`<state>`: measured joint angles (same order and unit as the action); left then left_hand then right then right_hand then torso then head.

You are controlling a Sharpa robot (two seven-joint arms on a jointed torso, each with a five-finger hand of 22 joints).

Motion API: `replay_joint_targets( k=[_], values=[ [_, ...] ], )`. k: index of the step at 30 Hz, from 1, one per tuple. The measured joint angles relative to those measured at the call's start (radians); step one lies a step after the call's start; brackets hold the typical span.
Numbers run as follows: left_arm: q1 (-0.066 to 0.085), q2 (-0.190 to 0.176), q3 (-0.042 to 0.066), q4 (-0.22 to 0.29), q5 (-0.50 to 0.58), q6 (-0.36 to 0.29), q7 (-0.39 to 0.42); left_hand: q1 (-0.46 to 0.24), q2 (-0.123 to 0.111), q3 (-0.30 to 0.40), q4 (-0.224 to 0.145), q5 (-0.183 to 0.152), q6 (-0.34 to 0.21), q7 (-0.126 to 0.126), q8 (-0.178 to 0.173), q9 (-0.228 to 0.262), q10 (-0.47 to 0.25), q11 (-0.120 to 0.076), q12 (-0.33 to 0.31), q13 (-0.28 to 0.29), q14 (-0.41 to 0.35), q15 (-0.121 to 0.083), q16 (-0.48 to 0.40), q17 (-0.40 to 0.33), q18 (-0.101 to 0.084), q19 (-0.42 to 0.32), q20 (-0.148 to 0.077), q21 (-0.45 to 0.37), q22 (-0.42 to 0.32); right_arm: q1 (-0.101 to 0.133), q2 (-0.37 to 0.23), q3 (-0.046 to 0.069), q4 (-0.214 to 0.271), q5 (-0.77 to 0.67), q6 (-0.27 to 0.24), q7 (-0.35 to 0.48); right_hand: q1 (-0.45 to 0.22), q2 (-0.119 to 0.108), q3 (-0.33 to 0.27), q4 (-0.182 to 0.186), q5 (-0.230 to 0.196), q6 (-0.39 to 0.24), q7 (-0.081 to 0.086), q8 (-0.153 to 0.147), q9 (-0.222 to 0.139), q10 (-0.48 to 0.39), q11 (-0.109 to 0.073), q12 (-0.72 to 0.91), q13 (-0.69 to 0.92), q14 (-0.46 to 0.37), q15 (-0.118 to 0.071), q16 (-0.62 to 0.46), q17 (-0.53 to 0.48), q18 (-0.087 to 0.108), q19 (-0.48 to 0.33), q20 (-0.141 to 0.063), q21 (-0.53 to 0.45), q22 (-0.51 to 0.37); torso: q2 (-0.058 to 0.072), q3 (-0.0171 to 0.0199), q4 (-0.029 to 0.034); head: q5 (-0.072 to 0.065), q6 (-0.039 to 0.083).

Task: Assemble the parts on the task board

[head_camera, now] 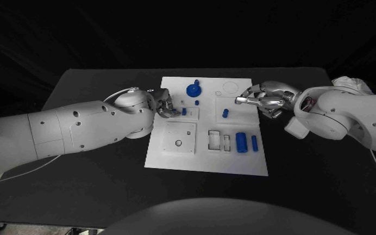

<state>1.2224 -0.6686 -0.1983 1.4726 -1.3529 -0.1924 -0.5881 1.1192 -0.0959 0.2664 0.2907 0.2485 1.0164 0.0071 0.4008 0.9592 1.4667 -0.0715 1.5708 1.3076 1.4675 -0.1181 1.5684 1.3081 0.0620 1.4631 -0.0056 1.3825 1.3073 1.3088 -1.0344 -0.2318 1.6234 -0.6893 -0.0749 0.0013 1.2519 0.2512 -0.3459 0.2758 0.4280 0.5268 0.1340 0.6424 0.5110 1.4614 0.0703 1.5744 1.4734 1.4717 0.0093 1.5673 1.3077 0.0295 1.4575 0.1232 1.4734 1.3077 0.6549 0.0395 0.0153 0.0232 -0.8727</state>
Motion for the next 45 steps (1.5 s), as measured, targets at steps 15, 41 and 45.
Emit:
replay_joint_targets(
  k=[15, 41, 45],
  values=[
    [0.001, 0.000, 0.002, 0.001, 0.000, 0.008, -0.005, -0.054, 0.001, -0.052, 0.002, -0.061, -0.015, 0.014, -0.015, -0.001, -0.001, 0.008, 0.000, 0.000, -0.004, 0.004, 0.000, 0.000, 0.000, -0.004, 0.004, -0.004, 0.000, 0.000, 0.001, 0.000, 0.000, 0.000, 0.000, 0.000, 0.003, -0.003, 0.000, 0.000, 0.000, 0.000, 0.000, 0.000, 0.000, 0.000, 0.000, 0.001, 0.001, 0.000, 0.000, 0.000, 0.000, 0.000, 0.000, 0.000, 0.000, 0.000, 0.000, -0.0003, -0.0003, 0.000, 0.000],
    [0.002, -0.015, 0.003, 0.007, -0.004, 0.013, -0.017, -0.047, 0.007, -0.081, -0.002, -0.042, -0.054, 0.017, 0.005, 0.033, 0.000, 0.014, 0.000, 0.000, 0.000, 0.007, 0.000, 0.000, 0.000, 0.000, 0.007, -0.007, 0.000, -0.001, 0.003, 0.000, -0.002, 0.000, 0.002, 0.000, 0.005, -0.003, 0.000, 0.000, 0.004, 0.000, 0.000, 0.000, 0.000, -0.004, 0.004, 0.000, 0.003, 0.000, 0.003, 0.000, 0.000, 0.000, 0.000, 0.000, 0.000, 0.000, 0.000, -0.0008, 0.0008, -0.001, 0.000],
    [0.002, -0.018, 0.003, 0.007, -0.005, 0.014, -0.019, -0.037, 0.007, -0.081, -0.002, -0.037, -0.054, 0.017, 0.009, 0.034, 0.000, 0.014, 0.000, 0.000, 0.000, 0.007, 0.000, 0.000, 0.000, 0.000, 0.007, -0.008, 0.000, -0.001, 0.003, 0.000, -0.002, 0.000, 0.003, 0.000, 0.005, -0.003, 0.000, 0.000, 0.004, 0.000, 0.000, 0.000, 0.000, -0.004, 0.004, 0.000, 0.003, 0.000, 0.003, 0.000, 0.000, 0.000, 0.000, 0.000, 0.000, 0.000, 0.000, -0.0008, 0.0010, 0.000, 0.000]
  ],
)
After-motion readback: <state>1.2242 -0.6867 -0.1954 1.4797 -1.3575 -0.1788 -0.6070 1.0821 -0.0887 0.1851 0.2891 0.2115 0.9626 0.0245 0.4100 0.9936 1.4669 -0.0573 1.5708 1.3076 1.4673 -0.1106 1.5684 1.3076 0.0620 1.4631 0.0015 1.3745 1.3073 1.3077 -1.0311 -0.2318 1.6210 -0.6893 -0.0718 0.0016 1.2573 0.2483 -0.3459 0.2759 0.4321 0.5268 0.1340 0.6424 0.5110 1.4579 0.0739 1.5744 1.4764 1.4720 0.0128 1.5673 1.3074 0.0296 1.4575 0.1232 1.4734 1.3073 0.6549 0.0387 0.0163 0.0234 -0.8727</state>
